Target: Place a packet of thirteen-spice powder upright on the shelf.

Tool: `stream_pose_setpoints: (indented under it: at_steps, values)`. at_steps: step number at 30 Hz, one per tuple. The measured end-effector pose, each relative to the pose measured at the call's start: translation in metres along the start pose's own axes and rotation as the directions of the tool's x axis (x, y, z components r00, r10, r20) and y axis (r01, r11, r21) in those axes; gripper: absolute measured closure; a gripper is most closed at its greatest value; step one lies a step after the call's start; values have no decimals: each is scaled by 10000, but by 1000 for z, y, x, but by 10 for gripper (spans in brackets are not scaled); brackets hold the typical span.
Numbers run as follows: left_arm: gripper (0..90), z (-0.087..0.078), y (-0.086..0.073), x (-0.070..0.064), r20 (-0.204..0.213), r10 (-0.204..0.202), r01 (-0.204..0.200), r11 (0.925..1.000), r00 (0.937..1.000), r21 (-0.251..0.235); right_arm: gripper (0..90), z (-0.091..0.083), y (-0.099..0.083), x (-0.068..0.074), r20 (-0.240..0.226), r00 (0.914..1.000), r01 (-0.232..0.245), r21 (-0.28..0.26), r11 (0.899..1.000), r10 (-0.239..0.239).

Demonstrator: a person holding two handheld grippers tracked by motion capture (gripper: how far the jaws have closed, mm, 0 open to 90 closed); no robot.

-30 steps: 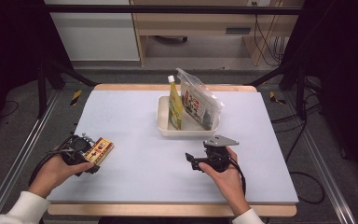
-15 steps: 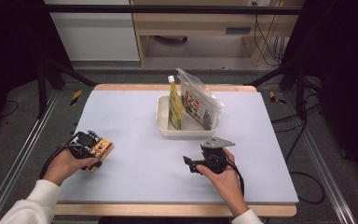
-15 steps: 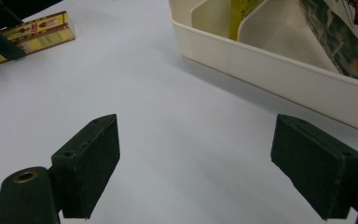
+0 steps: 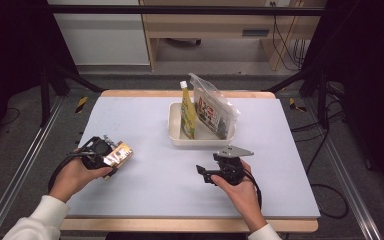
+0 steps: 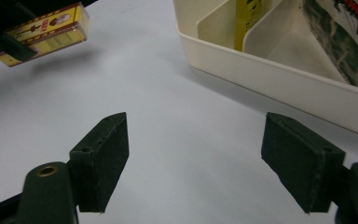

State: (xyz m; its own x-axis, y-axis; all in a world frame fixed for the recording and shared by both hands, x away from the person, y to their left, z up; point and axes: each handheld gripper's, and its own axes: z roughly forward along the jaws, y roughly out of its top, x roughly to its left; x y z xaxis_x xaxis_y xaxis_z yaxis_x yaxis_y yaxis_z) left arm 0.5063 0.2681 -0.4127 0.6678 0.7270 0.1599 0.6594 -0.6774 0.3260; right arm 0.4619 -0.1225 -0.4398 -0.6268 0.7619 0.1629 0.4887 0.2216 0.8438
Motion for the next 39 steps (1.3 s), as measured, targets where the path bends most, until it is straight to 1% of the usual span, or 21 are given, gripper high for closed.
stream_pose_setpoints:
  at_steps: [2, 3, 4, 6, 7, 9, 11, 12, 14, 17, 18, 19, 21, 22, 24, 25, 26, 29, 30, 35, 39]
  values:
    - [318, -3, 13, -17, 78, 748, -745, 9965, 9972, -375, 258, 0, 0, 0, -186, 9998, -73, 50, 10000, 74]
    - [318, -4, 17, -23, 90, 946, -940, 9944, 9955, -490, 275, 1, 0, 1, -292, 9994, -176, 29, 9998, 177]
    - [318, -5, 24, -32, 97, 1424, -1417, 9884, 9898, -548, 290, 1, 0, 2, -356, 9990, -253, -24, 9997, 252]
    - [318, -6, 34, -47, 135, 2122, -2109, 9754, 9771, -646, 320, 1, 2, 5, -288, 9992, -295, -5, 9996, 295]
    - [318, -6, 38, -52, 192, 2306, -2287, 9708, 9729, -719, 328, 1, 4, 7, -293, 9994, -172, -53, 9998, 171]
    - [318, -5, 47, -68, 233, 2801, -2763, 9554, 9597, -1047, 336, 0, 10, 10, -399, 9992, -76, -3, 10000, 75]
    - [318, -6, 54, -79, 306, 3064, -2993, 9436, 9514, -1416, 371, 0, 17, 13, -586, 9983, -53, 85, 9999, 58]
    - [318, -7, 56, -82, 321, 3193, -3109, 9376, 9471, -1556, 374, 0, 20, 13, -725, 9974, -27, 178, 9998, 39]
    - [318, -8, 63, -90, 224, 3472, -3369, 9220, 9375, -1910, 380, 0, 25, 15, -774, 9970, -50, 299, 9995, 73]
    - [317, -9, 68, -97, 44, 3777, -3667, 9016, 9259, -2294, 386, 2, 33, 14, -1073, 9933, -382, 408, 9984, 424]
    - [318, -10, 68, -98, 64, 3849, -3713, 8945, 9229, -2488, 391, 2, 34, 15, -1125, 9924, -450, 399, 9982, 492]
    - [318, -10, 68, -100, 55, 3869, -3703, 8867, 9221, -2769, 393, 2, 37, 15, -1216, 9909, -532, 405, 9978, 578]
    - [317, -11, 66, -103, -22, 3999, -3806, 8707, 9166, -3114, 401, 1, 42, 17, -1510, 9849, -786, 434, 9960, 843]
    - [317, -12, 65, -104, -84, 4095, -3902, 8628, 9123, -3213, 404, 1, 45, 18, -1634, 9822, -870, 430, 9953, 929]
    - [317, -13, 63, -107, -210, 4157, -3956, 8474, 9093, -3542, 407, 1, 50, 19, -1841, 9766, -1036, 499, 9934, 1111]
    - [317, -15, 63, -108, -244, 4218, -4011, 8408, 9064, -3636, 411, 2, 52, 20, -1962, 9737, -1069, 540, 9928, 1155]
    - [317, -16, 62, -109, -231, 4237, -4004, 8352, 9055, -3771, 414, 3, 54, 22, -2044, 9713, -1120, 571, 9921, 1214]
    - [317, -20, 60, -113, -307, 4419, -4179, 8207, 8965, -3897, 414, 7, 57, 25, -2253, 9645, -1245, 729, 9895, 1379]
    - [317, -21, 60, -114, -312, 4463, -4221, 8188, 8944, -3892, 415, 8, 58, 25, -2277, 9636, -1265, 739, 9892, 1403]
    - [317, -22, 59, -115, -356, 4561, -4300, 8067, 8892, -4054, 435, 14, 59, 22, -2528, 9503, -1634, 914, 9823, 1816]
    - [317, -21, 59, -116, -373, 4629, -4345, 7978, 8856, -4180, 460, 19, 59, 22, -2566, 9476, -1663, 1126, 9796, 1904]
